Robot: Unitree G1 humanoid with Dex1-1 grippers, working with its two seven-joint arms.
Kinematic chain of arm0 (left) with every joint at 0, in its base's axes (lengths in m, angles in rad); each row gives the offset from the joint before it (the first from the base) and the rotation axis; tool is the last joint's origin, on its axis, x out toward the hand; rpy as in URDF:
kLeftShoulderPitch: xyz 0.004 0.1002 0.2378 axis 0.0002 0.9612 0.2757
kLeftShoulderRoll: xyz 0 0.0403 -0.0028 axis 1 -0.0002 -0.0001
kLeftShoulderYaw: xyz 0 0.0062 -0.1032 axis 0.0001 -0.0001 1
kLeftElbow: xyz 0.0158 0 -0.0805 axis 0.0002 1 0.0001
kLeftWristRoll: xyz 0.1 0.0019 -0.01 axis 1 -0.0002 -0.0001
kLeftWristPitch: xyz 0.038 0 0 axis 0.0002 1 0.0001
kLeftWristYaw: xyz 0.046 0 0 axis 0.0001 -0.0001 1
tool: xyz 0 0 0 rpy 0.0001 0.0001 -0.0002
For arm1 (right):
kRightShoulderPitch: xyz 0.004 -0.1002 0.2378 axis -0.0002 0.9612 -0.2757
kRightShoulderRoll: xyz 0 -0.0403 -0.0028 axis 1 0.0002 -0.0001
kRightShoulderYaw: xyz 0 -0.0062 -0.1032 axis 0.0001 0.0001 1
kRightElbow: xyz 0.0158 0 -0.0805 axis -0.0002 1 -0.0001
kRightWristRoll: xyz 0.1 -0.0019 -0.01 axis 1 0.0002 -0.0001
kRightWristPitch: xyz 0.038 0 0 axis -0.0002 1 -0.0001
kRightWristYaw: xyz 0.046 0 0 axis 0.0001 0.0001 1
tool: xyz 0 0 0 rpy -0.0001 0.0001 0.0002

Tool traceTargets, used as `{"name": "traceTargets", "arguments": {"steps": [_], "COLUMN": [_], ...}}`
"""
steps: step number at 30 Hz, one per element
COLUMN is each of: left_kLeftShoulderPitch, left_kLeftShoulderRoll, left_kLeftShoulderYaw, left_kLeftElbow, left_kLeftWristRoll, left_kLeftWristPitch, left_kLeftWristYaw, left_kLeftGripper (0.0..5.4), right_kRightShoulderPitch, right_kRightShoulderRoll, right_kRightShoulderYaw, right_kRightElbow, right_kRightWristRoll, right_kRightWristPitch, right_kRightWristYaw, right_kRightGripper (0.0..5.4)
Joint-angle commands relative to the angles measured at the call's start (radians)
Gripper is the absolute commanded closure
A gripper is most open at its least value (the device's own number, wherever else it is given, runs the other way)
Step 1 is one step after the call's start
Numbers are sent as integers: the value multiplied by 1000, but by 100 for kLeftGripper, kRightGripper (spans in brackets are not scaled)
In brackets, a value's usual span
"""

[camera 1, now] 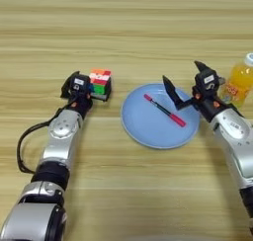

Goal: Move the objects on the table

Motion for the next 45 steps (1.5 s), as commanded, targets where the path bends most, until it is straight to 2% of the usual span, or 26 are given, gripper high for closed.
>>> {"name": "traceTargets", "arguments": {"steps": [1,9,14,25,37,45], "left_kLeftShoulderPitch": [-23,-34,-34,-45,-88,-95], "left_kLeftShoulderRoll": [11,15,7,18,34,32], "left_kLeftShoulderYaw": [-9,-21,-5,-11,-19,-21], "left_kLeftElbow": [25,64,45,93,214,229], "left_kLeftWristRoll": [11,11,-17,10,29,28], "left_kLeftWristPitch": [9,12,-9,4,-3,-16], "left_kLeftWristYaw": [-16,-51,-78,-70,-47,-50], "left_kLeftGripper": [0,0,0,0,0,105], "right_kRightShoulderPitch": [-27,-39,-49,-52,-49,-49], "right_kRightShoulderRoll": [11,27,34,44,48,49], "right_kRightShoulderYaw": [3,12,8,10,13,11], "right_kRightElbow": [12,60,82,87,76,78], "right_kRightWristRoll": [-14,-37,-47,-56,-57,-56], "right_kRightWristPitch": [-22,-42,-48,-47,-43,-43], "right_kRightWristYaw": [-2,-8,-16,-19,-21,-21], "right_kRightGripper": [3,3,3,3,3,0]}}
